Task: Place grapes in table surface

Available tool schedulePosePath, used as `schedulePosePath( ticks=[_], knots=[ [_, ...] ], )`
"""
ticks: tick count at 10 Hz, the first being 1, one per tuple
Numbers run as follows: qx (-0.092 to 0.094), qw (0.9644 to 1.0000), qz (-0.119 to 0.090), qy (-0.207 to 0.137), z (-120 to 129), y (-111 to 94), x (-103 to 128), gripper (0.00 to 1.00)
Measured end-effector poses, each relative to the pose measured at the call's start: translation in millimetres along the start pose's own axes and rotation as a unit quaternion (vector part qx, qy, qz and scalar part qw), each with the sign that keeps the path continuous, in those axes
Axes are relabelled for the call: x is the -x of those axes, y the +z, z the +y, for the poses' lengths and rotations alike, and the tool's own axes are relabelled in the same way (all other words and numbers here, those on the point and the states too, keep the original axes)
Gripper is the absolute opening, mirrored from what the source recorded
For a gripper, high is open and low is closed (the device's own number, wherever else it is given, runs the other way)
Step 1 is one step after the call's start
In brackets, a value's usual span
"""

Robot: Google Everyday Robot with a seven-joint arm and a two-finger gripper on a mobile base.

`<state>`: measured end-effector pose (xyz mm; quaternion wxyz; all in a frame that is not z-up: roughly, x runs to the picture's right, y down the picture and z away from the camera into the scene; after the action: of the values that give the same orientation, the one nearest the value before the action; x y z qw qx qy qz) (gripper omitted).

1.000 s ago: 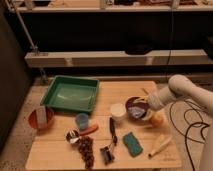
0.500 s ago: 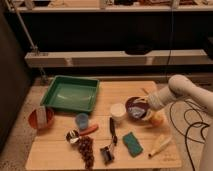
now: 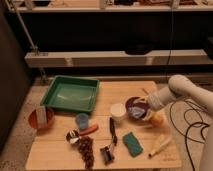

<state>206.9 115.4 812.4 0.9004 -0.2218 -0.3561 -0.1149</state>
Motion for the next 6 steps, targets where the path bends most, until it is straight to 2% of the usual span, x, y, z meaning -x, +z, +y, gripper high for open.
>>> schedulePosePath(
  ticks=[2,3,5,6],
  knots=[
    [0.004,0.9995,0.013,-0.027,-15,-4,12,0.65],
    [0.006,0.9986,0.019,-0.048,-26,-10,26,0.65],
    [0.008,0.9957,0.029,-0.087,-52,-32,56,0.65],
    [0.013,0.9924,0.036,-0.117,-67,-48,80,0.65]
  ],
)
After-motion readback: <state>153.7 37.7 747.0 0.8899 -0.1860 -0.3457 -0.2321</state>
